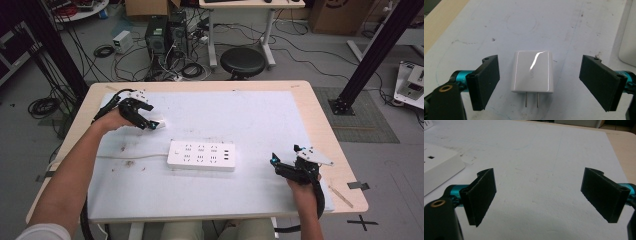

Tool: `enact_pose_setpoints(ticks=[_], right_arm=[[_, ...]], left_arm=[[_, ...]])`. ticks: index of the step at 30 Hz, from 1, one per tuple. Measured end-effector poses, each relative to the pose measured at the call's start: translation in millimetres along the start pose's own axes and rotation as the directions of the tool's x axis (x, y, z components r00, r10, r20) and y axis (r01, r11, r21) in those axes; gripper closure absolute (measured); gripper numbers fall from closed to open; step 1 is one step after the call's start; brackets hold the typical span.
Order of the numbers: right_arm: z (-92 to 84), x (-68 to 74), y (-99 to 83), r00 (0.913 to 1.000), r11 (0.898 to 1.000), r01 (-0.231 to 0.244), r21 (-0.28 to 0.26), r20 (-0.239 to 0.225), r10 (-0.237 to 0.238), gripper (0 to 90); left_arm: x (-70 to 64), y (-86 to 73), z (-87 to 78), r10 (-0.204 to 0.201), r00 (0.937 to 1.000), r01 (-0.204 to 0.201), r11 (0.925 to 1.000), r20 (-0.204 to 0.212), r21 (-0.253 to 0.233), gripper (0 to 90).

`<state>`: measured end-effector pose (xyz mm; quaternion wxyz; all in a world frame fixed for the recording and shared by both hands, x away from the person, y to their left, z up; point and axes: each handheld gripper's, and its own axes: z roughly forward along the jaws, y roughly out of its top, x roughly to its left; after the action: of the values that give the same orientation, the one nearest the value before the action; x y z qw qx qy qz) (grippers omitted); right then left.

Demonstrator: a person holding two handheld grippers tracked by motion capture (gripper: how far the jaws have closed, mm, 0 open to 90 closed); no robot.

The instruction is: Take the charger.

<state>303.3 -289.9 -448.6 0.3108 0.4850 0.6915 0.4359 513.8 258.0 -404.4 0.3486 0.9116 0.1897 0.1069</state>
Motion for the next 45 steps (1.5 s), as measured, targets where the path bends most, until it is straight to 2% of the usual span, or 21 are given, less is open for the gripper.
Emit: enact_pose_setpoints(ticks=[3, 6, 9, 17, 26, 27, 34, 42, 45], right_arm=[[0.8, 0.1, 0.2, 0.9999, 1.000, 0.010, 0.002, 0.003, -0.010, 13.2], [0.7, 0.3, 0.3, 1.0000, 1.000, 0.001, 0.009, 0.006, -0.001, 13.2], [1.0, 0.2, 0.4, 1.0000, 1.000, 0.004, 0.011, 0.004, -0.004, 13.1], [1.3, 0.3, 0.5, 1.0000, 1.000, 0.008, 0.011, 0.000, -0.008, 13.2], [1.4, 0.2, 0.4, 0.9999, 1.000, 0.014, 0.011, -0.002, -0.014, 13.2], [1.4, 0.1, 0.5, 0.9999, 1.000, 0.014, 0.011, -0.003, -0.014, 13.2], [1.2, 0.8, 0.5, 0.9999, 1.000, 0.014, 0.013, -0.006, -0.014, 13.2], [1.4, 0.9, 0.6, 0.9998, 1.000, 0.019, 0.016, -0.006, -0.019, 13.2], [1.4, 0.9, 0.6, 0.9998, 1.000, 0.020, 0.017, -0.005, -0.020, 13.2]], left_arm=[[2.1, -1.8, 5.2, -0.004, 1.0000, 0.004, 0.9999, 0.007, 0.015, 16.6], [3.8, -3.9, 10.3, -0.031, 0.9994, 0.030, 0.9991, 0.014, 0.031, 16.7], [5.7, -5.0, 13.2, -0.057, 0.9984, 0.057, 0.9979, 0.001, 0.032, 16.6], [7.1, -6.8, 20.7, -0.084, 0.9964, 0.085, 0.9944, -0.011, 0.062, 17.9], [9.3, -10.6, 26.0, -0.108, 0.9941, 0.107, 0.9892, 0.005, 0.100, 22.2], [10.1, -11.8, 26.3, -0.123, 0.9924, 0.122, 0.9877, 0.006, 0.098, 22.3], [11.5, -14.6, 26.4, -0.130, 0.9914, 0.129, 0.9863, 0.010, 0.103, 26.7], [11.7, -15.2, 26.4, -0.146, 0.9892, 0.144, 0.9850, 0.013, 0.095, 27.7], [12.2, -15.0, 25.7, -0.132, 0.9912, 0.131, 0.9861, 0.008, 0.102, 29.2]])
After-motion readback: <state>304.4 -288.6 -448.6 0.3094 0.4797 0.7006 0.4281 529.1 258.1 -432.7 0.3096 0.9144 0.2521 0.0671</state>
